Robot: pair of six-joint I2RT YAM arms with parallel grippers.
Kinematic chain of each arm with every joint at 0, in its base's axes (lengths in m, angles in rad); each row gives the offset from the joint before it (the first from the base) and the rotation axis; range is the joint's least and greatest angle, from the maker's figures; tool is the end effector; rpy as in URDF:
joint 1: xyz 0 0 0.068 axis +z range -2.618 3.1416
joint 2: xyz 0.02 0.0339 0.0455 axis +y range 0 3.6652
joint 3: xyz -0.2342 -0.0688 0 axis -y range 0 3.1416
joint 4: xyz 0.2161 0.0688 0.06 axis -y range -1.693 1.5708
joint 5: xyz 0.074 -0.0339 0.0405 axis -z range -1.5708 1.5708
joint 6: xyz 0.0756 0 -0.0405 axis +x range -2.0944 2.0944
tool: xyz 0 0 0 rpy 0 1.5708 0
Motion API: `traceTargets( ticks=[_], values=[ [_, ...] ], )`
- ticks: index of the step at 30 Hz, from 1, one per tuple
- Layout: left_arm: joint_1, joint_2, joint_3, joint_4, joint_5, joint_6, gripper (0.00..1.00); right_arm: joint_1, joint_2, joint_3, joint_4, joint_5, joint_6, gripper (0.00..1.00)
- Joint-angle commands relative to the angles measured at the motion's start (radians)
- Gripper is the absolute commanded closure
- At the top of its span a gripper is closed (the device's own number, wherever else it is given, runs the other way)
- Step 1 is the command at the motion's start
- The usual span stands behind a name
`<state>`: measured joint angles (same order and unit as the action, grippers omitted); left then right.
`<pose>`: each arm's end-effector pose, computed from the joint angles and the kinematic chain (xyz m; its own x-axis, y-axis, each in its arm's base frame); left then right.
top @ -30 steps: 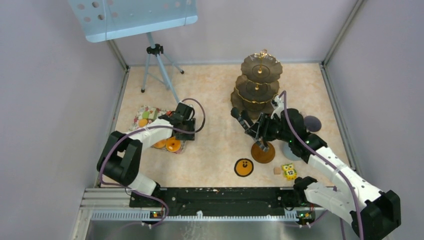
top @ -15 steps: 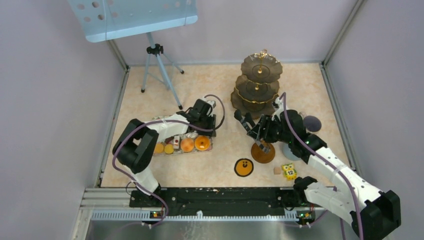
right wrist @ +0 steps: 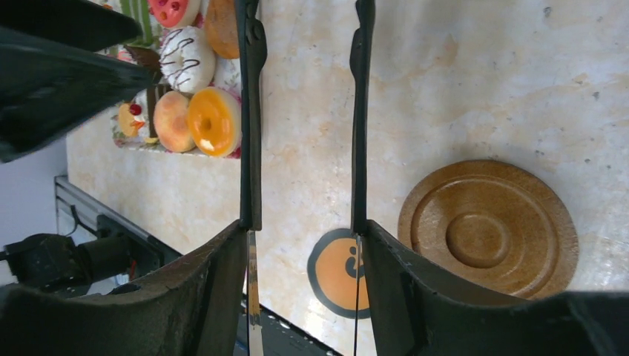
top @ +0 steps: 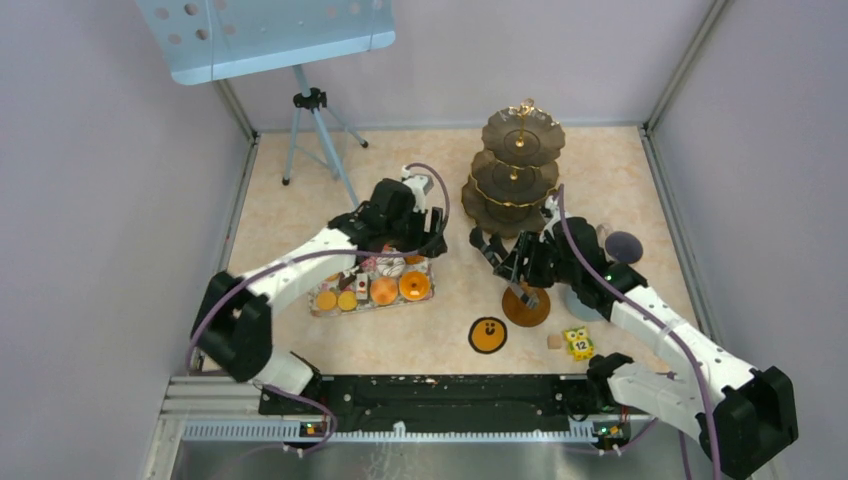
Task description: Serve the afternoon tea
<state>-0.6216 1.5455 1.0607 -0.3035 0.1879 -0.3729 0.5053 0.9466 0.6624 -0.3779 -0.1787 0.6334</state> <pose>0.2664 -0.2082 0.1949 -0.7843 0.1216 -0.6083 0.4224 0.8228 -0.3802 0.1899 0.1204 0.2093 -0.7882 0.2296 -0.5710 -0.1644 0.8155 0.5549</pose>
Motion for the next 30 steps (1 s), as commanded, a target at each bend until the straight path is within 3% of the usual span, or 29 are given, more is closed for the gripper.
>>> traceTargets(
  ticks=[1, 7, 10, 13, 19, 30],
  values=[
    [0.002, -0.234, 0.072, -0.008, -0.120, 0.120, 0.17, -0.013, 0.028, 0.073, 0.047, -0.076, 0.059, 0.46],
    [0.003, -0.466, 0.094, 0.053, -0.354, 0.237, 0.04, 0.008, 0.103, 0.016, 0.251, -0.237, 0.271, 0.49],
    [0.003, -0.548, 0.070, 0.102, -0.424, 0.288, 0.01, 0.106, 0.172, 0.050, 0.305, -0.219, 0.322, 0.49],
    [0.003, -0.602, 0.058, 0.115, -0.467, 0.325, 0.01, 0.179, 0.259, 0.118, 0.304, -0.199, 0.350, 0.48],
    [0.001, -0.682, -0.055, 0.184, -0.520, 0.363, 0.01, 0.210, 0.397, 0.187, 0.262, -0.171, 0.391, 0.48],
    [0.003, -0.717, -0.115, 0.217, -0.530, 0.365, 0.01, 0.247, 0.485, 0.281, 0.173, -0.035, 0.396, 0.48]
  ],
)
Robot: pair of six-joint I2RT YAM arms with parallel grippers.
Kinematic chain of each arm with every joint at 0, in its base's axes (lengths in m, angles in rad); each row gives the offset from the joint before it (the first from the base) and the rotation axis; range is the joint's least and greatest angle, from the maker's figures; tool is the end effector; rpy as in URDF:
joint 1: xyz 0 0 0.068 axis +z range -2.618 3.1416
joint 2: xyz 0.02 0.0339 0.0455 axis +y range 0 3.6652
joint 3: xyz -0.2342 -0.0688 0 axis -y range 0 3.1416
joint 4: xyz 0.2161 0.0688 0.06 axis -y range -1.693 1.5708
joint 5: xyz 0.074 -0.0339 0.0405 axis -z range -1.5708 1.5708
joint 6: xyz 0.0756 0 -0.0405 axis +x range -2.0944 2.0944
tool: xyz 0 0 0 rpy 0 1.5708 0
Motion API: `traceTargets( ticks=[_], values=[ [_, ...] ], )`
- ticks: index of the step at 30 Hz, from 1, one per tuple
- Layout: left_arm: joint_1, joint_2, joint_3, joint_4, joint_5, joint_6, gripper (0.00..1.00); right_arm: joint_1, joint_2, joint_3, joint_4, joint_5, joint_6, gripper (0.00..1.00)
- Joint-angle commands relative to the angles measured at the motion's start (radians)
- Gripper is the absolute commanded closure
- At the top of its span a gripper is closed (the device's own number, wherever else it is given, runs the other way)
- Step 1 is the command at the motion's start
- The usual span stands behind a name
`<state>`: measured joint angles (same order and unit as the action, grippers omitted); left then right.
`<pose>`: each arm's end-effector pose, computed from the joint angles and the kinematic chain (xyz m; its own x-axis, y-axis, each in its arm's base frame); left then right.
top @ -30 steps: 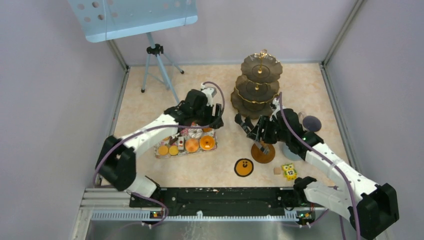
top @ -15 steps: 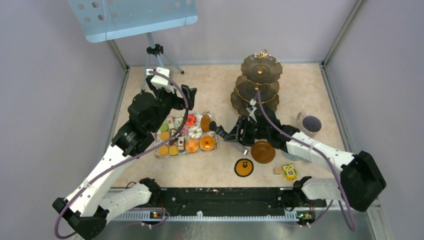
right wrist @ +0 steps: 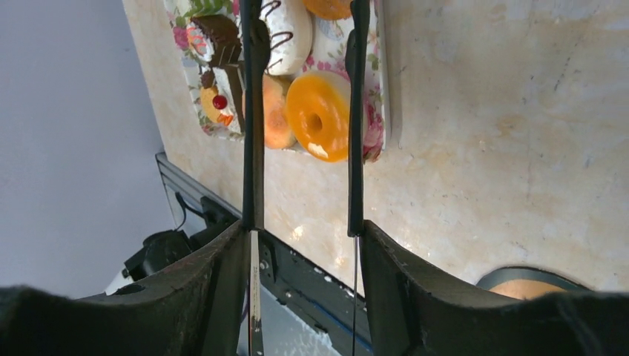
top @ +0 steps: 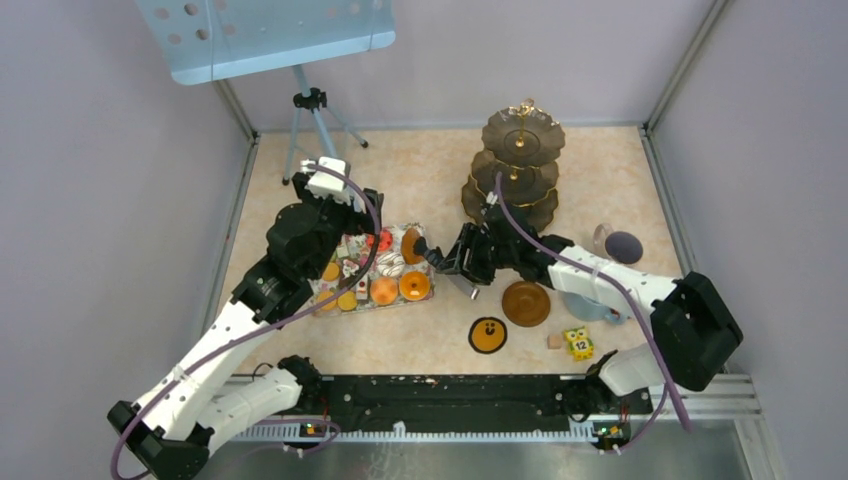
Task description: Serve the afternoon tea
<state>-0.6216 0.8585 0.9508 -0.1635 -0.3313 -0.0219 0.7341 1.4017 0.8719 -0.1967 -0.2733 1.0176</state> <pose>0.1946 -0.1091 0.3601 -0.0641 0.0204 -0.9977 0.2856 0.9584 0.0013 0.2143 0.2209 0.1894 -0.9354 0.2594 -0.2402 0.0020 0.6832 0.7302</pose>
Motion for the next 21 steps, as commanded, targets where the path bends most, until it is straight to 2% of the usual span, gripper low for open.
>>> traceTargets(
  ticks=[1, 21],
  values=[
    [0.002, -0.032, -0.007, 0.078, -0.011, 0.014, 0.01, 0.022, 0.042, 0.082, -0.017, 0.066, 0.011, 0.48],
    [0.001, -0.085, -0.031, 0.095, -0.012, 0.014, 0.01, 0.099, 0.222, 0.271, -0.164, 0.143, -0.005, 0.44]
  ],
)
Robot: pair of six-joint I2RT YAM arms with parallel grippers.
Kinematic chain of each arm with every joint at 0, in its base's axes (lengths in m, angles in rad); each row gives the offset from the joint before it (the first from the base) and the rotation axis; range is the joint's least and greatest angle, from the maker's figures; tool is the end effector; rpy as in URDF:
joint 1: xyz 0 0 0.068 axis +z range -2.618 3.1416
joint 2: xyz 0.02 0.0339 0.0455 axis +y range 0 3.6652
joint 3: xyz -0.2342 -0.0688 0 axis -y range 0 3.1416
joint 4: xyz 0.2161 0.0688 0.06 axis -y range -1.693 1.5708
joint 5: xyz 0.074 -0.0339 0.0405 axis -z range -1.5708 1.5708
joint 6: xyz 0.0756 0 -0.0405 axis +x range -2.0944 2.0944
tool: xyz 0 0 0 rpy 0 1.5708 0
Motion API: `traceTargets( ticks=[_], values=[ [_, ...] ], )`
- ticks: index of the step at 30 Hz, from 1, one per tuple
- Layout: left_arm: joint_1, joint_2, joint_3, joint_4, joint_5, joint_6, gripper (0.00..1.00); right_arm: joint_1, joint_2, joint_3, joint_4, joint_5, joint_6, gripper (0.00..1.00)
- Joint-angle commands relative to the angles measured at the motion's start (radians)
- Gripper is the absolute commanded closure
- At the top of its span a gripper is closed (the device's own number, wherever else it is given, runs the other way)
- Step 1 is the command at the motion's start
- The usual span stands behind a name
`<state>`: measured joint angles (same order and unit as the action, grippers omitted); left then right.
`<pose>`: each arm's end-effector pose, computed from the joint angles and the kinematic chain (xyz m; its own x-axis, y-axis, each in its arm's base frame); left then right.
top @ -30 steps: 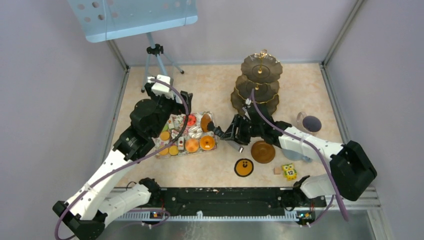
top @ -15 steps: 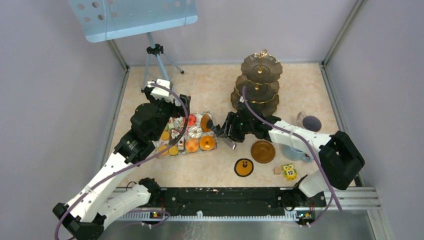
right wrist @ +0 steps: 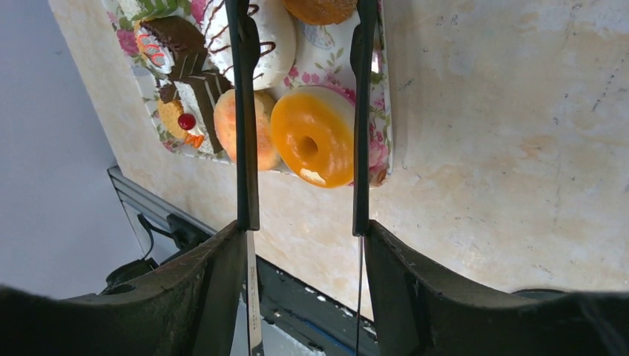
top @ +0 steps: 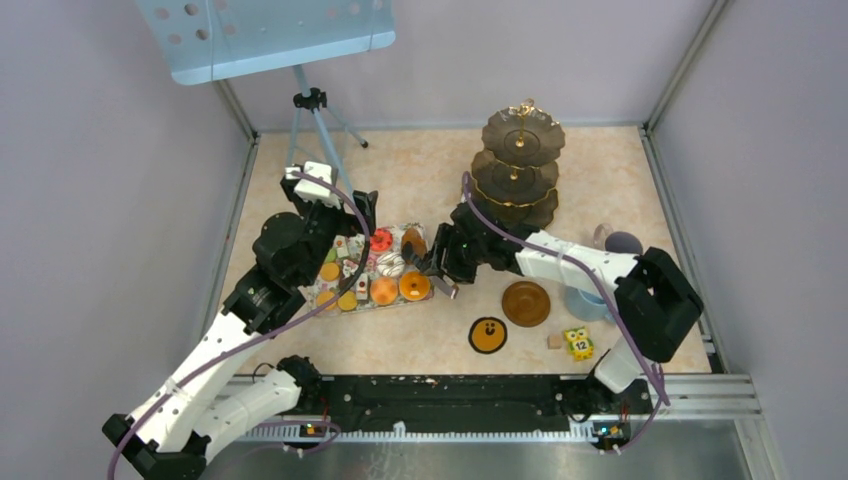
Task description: Serve the afternoon tea
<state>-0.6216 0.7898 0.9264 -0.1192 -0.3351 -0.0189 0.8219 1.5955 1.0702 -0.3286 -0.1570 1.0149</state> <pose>0.1823 -0.1000 0.3712 0.0088 -0.0283 -0.9996 0.2829 0.9588 -0.0246 0.2232 0.2575 0.1791 -0.9448 0.2159 -0.2466 0.0173 0.7842 0.6203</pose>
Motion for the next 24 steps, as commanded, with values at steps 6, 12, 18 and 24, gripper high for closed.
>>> traceTargets(
  ticks=[6, 12, 18, 24],
  values=[
    [0.002, -0.020, -0.009, 0.052, -0.010, 0.011, 0.01, 0.019, 0.087, 0.131, -0.057, 0.047, -0.017, 0.43],
    [0.001, -0.021, -0.012, 0.053, -0.007, 0.011, 0.01, 0.047, 0.148, 0.231, -0.149, 0.122, -0.074, 0.43],
    [0.002, -0.022, -0.013, 0.054, -0.008, 0.011, 0.01, 0.077, 0.202, 0.288, -0.208, 0.154, -0.128, 0.44],
    [0.001, -0.020, -0.014, 0.055, -0.004, 0.011, 0.01, 0.091, 0.221, 0.304, -0.217, 0.141, -0.160, 0.45]
  ],
)
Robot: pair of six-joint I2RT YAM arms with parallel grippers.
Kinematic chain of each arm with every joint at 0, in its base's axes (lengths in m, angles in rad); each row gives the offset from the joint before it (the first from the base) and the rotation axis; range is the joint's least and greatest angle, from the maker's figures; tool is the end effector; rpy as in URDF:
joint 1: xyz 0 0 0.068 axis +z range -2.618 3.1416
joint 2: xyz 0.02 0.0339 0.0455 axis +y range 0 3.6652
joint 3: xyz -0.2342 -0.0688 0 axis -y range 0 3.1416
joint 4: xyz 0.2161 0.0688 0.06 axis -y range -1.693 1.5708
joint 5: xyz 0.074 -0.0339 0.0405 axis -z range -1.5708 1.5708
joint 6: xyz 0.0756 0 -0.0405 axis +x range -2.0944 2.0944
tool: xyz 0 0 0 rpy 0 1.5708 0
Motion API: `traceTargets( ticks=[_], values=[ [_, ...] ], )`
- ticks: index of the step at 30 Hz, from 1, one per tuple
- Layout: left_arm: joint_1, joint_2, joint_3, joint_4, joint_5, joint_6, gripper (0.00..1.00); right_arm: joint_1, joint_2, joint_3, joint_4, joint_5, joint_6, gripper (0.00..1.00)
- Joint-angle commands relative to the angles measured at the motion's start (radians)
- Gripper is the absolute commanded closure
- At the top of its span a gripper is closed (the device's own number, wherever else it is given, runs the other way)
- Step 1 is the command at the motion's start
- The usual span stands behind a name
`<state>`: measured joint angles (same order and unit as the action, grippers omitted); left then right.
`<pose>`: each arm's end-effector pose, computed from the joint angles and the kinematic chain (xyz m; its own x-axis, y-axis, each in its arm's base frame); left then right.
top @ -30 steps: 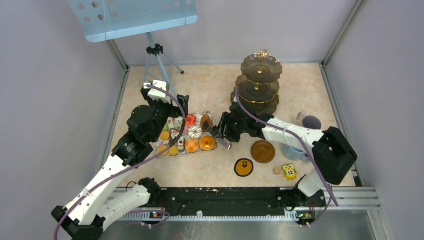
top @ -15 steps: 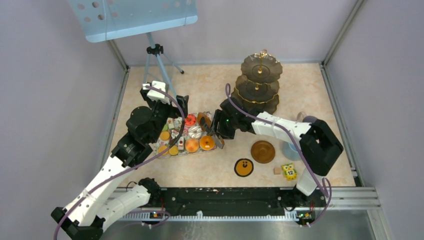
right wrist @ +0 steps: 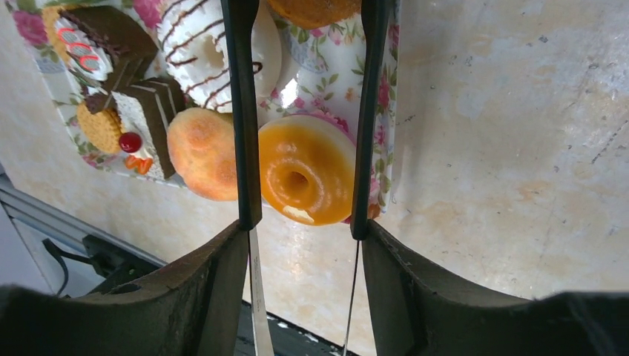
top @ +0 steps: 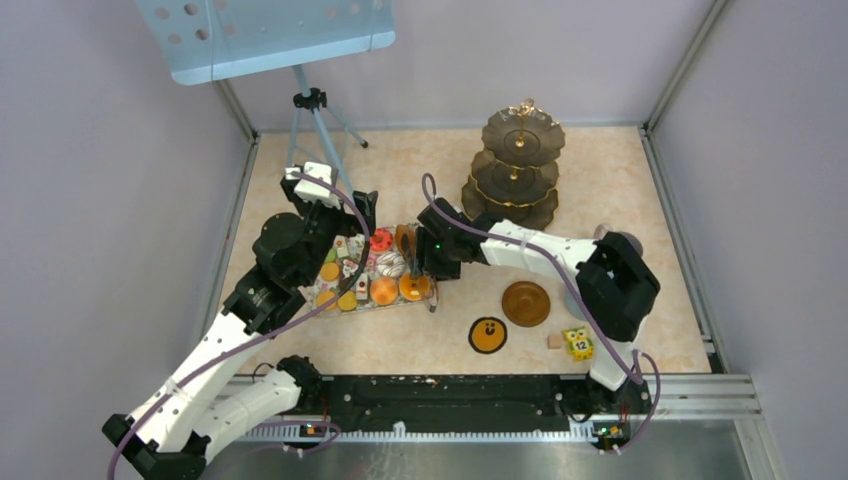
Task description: Serve the afternoon tea
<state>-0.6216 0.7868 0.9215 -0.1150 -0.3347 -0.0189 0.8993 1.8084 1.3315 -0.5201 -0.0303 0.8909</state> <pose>0.1820 -0.0998 0.3707 0.0107 -0.0296 -0.9995 0.2833 0.9587 -0.0254 0.2320 0.2957 0.1696 -0.9450 0.0602 -0.3215 -0.0921 0.8942 0.4381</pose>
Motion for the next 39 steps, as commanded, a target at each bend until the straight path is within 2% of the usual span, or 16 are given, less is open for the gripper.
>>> traceTargets(
  ticks=[1, 6, 16, 20, 29, 35, 39],
  values=[
    [0.001, -0.019, -0.009, 0.051, -0.006, 0.011, 0.01, 0.015, 0.007, 0.040, -0.018, 0.006, -0.036, 0.46],
    [0.002, -0.018, -0.010, 0.052, -0.004, 0.011, 0.01, 0.014, -0.009, 0.011, 0.047, -0.035, -0.028, 0.56],
    [0.002, -0.007, -0.010, 0.051, 0.000, 0.011, 0.01, -0.059, -0.116, -0.151, 0.275, -0.186, 0.005, 0.92],
    [0.003, 0.002, -0.010, 0.052, -0.002, 0.011, 0.01, -0.089, -0.149, -0.202, 0.350, -0.244, 0.014, 1.00],
    [0.002, 0.022, -0.010, 0.051, 0.004, 0.011, 0.01, -0.161, -0.207, -0.349, 0.593, -0.400, 0.095, 1.00],
    [0.003, 0.035, -0.009, 0.049, 0.008, 0.011, 0.01, -0.178, -0.195, -0.353, 0.576, -0.436, 0.066, 1.00],
    [0.003, 0.035, -0.006, 0.049, 0.010, 0.011, 0.01, -0.180, -0.150, -0.326, 0.551, -0.460, 0.021, 0.89]
  ],
)
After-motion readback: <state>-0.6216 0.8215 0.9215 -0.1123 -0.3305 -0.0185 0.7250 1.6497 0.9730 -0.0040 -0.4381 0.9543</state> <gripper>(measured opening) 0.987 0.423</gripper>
